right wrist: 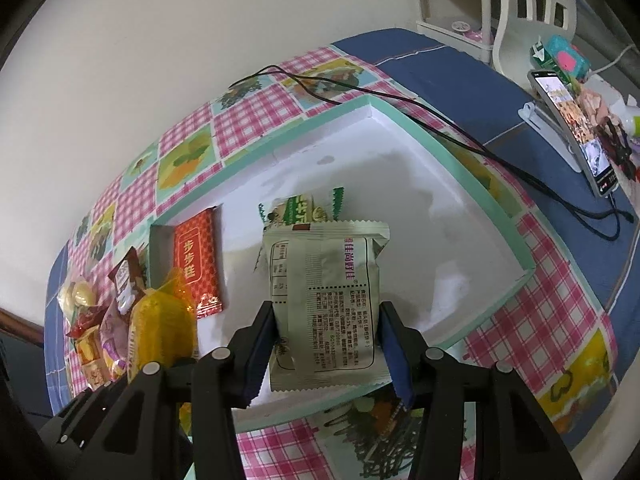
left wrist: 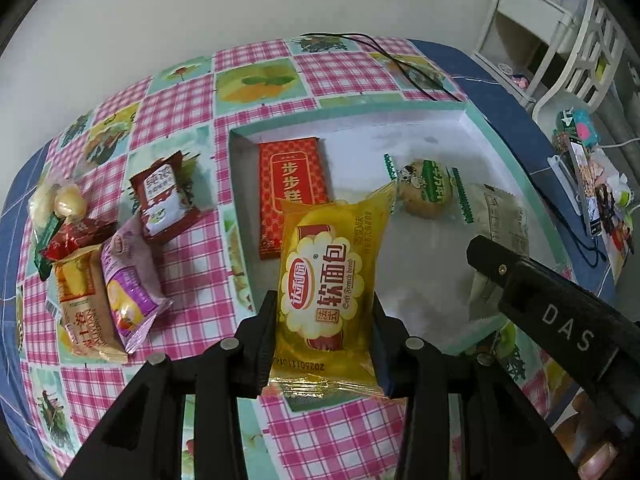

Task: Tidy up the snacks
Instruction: 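Carry both snacks into the tray and open both tools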

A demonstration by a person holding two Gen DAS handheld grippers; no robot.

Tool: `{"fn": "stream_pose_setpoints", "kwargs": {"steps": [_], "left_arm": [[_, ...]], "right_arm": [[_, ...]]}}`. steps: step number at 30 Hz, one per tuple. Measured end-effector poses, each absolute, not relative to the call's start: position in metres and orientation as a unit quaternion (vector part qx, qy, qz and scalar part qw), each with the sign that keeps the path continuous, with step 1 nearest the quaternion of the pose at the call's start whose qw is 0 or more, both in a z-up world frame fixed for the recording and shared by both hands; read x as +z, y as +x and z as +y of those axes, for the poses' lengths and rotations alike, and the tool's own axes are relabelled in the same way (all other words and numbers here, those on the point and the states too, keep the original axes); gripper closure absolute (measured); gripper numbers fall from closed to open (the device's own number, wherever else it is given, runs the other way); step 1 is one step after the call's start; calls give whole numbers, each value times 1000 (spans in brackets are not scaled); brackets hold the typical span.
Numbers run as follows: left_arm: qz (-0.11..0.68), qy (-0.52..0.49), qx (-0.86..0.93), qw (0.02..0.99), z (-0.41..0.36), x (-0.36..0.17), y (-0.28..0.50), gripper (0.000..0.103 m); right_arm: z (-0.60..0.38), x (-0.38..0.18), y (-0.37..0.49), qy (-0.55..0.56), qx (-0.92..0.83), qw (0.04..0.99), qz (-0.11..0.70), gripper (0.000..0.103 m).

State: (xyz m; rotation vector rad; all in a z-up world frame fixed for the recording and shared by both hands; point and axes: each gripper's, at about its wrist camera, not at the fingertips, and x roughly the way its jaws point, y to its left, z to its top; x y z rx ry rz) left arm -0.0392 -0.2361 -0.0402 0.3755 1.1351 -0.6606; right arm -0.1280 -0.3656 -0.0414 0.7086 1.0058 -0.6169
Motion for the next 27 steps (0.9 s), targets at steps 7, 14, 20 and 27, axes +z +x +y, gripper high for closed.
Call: {"fn": "stream_pose_setpoints", "kwargs": {"steps": [7,14,20,27], "left_arm": [[527,184,-309,770,-246,-48,-40,61],[529,182,-318,765,-249,-48,-40,51],[526,187,-319,766,-248,-43,-43,48],[528,181,-316,767,-241,-37,-40,45]], "right_arm": [[-374,-50,-126,336,-287,765,468,49],[-378,-55,-126,343,-289,761,470,49],[-376,-54,-126,342,-287,762,468,49],[-373,-52,-123,328,-286,765,475,48]]}}
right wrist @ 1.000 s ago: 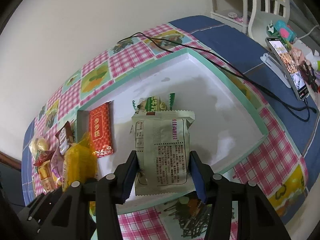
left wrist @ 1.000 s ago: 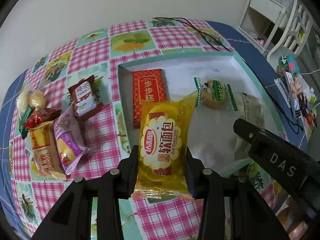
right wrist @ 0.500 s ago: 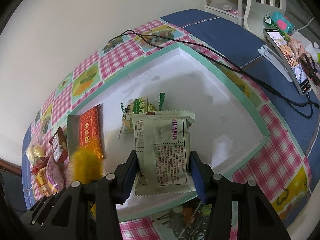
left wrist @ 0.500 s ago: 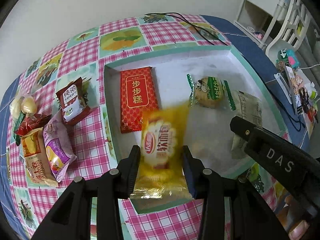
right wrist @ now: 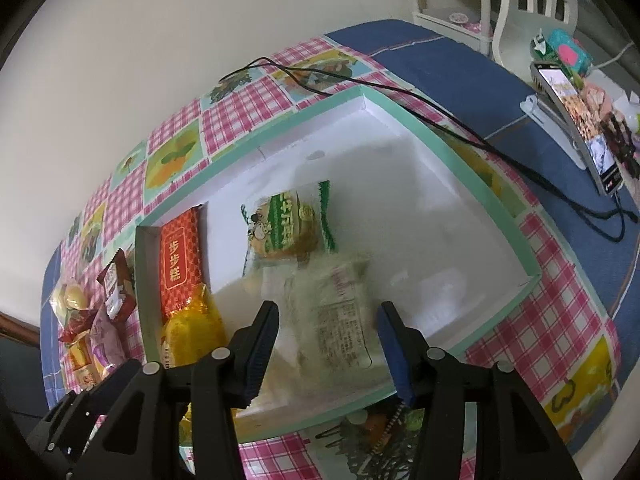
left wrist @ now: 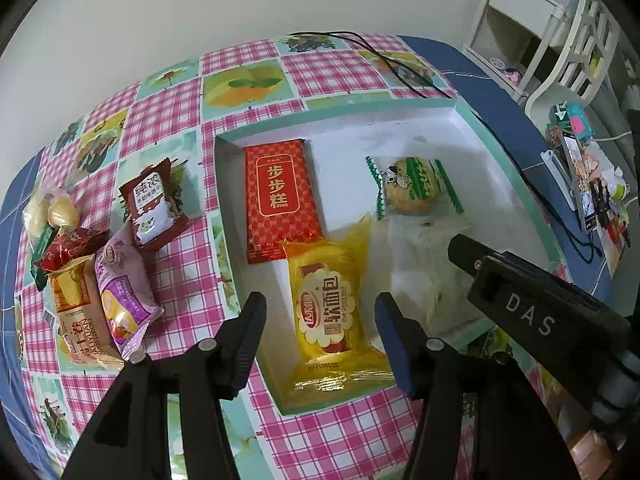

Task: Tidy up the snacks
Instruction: 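Carry both snacks into the tray and open both tools, then withdraw both tools from the tray back over the snack pile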

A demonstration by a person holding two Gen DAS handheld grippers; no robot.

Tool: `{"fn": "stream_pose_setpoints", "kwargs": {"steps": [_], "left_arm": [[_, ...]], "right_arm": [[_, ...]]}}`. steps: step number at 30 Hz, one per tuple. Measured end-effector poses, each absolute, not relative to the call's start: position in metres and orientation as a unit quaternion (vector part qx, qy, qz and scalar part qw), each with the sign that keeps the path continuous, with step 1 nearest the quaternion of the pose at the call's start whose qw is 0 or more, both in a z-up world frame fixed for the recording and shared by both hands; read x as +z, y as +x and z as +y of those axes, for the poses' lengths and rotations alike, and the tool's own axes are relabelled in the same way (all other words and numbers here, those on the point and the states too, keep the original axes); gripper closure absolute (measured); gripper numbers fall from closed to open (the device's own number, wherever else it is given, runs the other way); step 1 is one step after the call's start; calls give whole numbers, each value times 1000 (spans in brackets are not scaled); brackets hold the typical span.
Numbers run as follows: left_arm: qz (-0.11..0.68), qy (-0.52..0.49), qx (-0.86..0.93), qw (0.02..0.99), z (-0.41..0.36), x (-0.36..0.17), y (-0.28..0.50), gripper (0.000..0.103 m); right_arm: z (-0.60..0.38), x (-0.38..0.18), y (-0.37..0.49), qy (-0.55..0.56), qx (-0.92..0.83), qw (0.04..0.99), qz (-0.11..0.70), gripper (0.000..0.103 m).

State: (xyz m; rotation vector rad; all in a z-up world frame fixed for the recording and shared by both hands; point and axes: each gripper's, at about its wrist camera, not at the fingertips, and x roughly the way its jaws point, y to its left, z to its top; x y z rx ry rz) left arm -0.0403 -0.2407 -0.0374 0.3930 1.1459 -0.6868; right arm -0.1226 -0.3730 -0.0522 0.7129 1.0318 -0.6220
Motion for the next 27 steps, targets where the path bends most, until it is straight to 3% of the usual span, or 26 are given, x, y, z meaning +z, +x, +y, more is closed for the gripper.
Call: {"fn": "stream_pose_setpoints", "kwargs": {"steps": [27], "left_arm": [[576,57,-191,793,-144,-31,15,45]], "right_arm": [[-340,-39,-110,274,-266,777,500,49]]}}
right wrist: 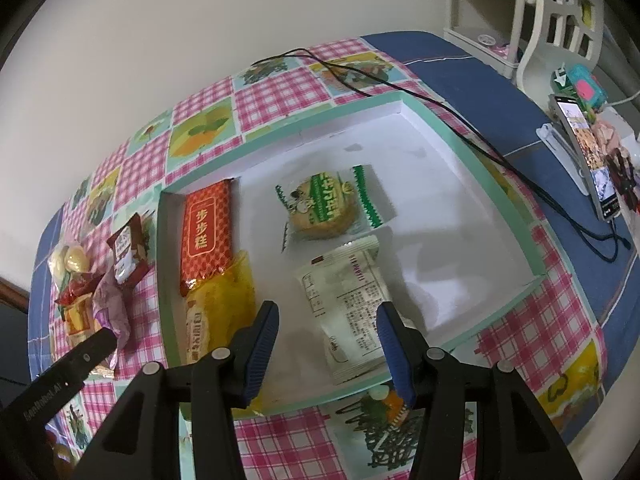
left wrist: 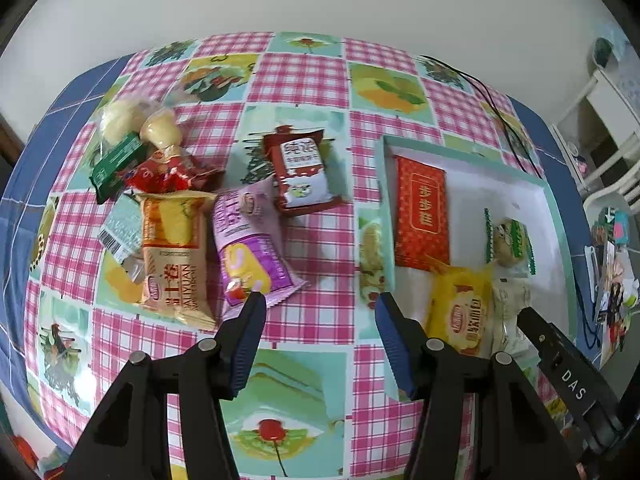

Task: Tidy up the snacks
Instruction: 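Withdraw both tools from the tray back over the snack pile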

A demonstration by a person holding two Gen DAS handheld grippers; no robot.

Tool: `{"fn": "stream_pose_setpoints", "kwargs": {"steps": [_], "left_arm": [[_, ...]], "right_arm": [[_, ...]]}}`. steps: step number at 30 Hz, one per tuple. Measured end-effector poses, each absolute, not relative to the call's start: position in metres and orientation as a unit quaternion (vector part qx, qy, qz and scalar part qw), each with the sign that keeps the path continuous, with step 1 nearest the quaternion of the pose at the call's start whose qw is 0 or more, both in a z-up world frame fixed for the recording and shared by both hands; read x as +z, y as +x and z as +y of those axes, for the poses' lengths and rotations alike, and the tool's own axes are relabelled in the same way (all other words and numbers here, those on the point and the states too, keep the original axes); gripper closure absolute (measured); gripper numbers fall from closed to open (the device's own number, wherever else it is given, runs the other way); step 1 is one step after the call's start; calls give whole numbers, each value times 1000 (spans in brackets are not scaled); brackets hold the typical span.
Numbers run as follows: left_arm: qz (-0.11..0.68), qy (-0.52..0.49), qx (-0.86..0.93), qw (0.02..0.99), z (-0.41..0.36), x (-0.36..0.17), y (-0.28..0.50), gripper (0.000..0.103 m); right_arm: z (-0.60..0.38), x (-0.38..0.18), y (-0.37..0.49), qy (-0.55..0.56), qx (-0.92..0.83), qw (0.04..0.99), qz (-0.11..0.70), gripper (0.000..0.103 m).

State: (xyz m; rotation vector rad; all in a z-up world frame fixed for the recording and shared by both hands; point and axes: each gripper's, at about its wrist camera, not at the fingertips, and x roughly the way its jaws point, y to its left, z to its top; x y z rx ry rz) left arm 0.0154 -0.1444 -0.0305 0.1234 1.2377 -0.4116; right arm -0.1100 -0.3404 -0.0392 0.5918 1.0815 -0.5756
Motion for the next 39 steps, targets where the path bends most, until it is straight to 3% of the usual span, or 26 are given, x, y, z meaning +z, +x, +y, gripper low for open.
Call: {"fn": "stream_pose_setpoints", "kwargs": {"steps": [6,9,13,18,21,32,39], "left_arm": [[579,60,-191,790,-145,-33,16,45],[582,67,-194,787,-147,-35,16,45],[580,78,-196,787,-151,-38,13,27],[576,84,-196,790,-152,-40,13,21],[572,86,-191,793,-150,-41,14,16],[570,77,-186,796,-146,-43,16,2],[549,87,-198,807,-146,-34,15,2]], "right_arm": [[-337,-40,-107,267,-265,776,506,48],[-337,-42,-105,257,-265,774,515,43],[-336,-45,-103,241,-270,771,525,29],[-334,-44,-102,226,-276,770,529,7],[-332,-45,-100,218,-274,771,532,0],[-327,-45,-101,213,-263,778,530,0],[-317,-39,-102,203,-249,798,510,0]]}}
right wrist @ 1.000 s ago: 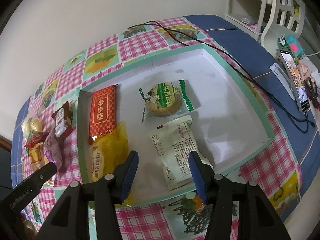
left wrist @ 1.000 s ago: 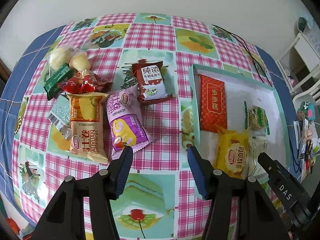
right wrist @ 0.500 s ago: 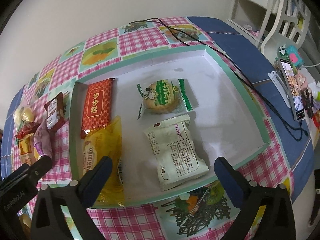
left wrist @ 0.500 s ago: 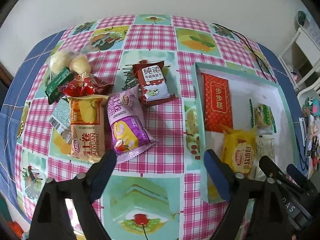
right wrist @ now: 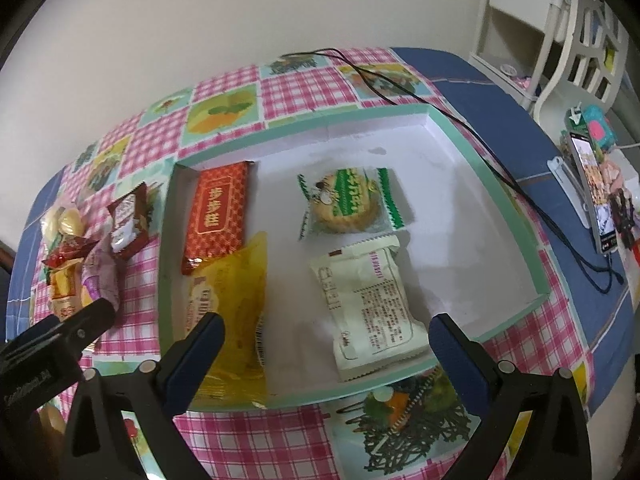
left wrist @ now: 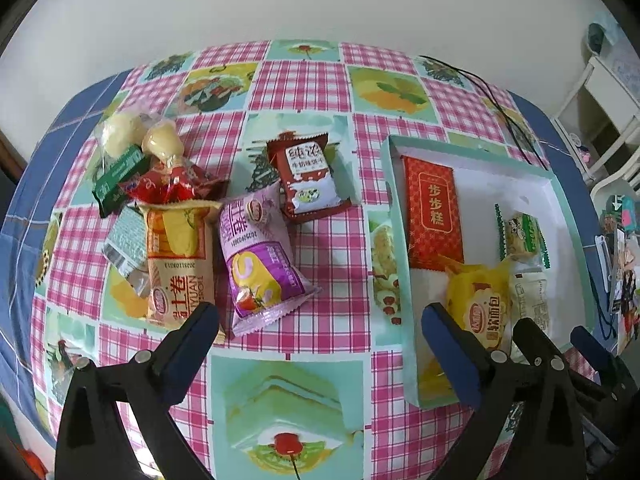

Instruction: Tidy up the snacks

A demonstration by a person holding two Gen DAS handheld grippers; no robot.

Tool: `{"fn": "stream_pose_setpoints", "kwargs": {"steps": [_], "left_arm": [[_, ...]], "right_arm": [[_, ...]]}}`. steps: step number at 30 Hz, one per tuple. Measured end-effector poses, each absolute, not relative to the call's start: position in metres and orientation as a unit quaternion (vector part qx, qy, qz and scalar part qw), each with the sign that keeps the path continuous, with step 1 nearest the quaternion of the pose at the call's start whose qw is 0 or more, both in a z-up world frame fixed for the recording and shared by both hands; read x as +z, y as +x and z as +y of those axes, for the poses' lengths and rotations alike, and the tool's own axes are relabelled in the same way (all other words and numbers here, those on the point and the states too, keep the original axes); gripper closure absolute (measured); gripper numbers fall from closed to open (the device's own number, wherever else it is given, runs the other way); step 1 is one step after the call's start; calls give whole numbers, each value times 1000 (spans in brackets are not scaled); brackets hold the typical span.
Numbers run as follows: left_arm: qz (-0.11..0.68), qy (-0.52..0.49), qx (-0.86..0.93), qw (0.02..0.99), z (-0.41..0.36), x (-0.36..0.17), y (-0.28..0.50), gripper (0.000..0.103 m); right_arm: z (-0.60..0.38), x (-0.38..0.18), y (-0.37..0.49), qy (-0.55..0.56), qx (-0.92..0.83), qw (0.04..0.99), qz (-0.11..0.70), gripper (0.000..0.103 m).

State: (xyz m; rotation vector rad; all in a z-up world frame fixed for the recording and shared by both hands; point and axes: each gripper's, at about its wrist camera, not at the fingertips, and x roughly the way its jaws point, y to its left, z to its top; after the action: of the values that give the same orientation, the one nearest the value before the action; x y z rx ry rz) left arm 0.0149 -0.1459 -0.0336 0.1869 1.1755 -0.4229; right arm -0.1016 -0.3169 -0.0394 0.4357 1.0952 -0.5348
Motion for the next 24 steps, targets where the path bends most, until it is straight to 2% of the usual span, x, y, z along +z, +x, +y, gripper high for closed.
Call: {"fn": "stream_pose_setpoints", "kwargs": {"steps": [15,24], "left_arm": [[518,77,-163,836,-115,-16,34,2],[549,52,-105,828,-66,-28,63,2]], "right_arm": [[-288,-23,-89,199,-234,821,481,0],[-246,-12,-61,186,-202,840,468,0]]}}
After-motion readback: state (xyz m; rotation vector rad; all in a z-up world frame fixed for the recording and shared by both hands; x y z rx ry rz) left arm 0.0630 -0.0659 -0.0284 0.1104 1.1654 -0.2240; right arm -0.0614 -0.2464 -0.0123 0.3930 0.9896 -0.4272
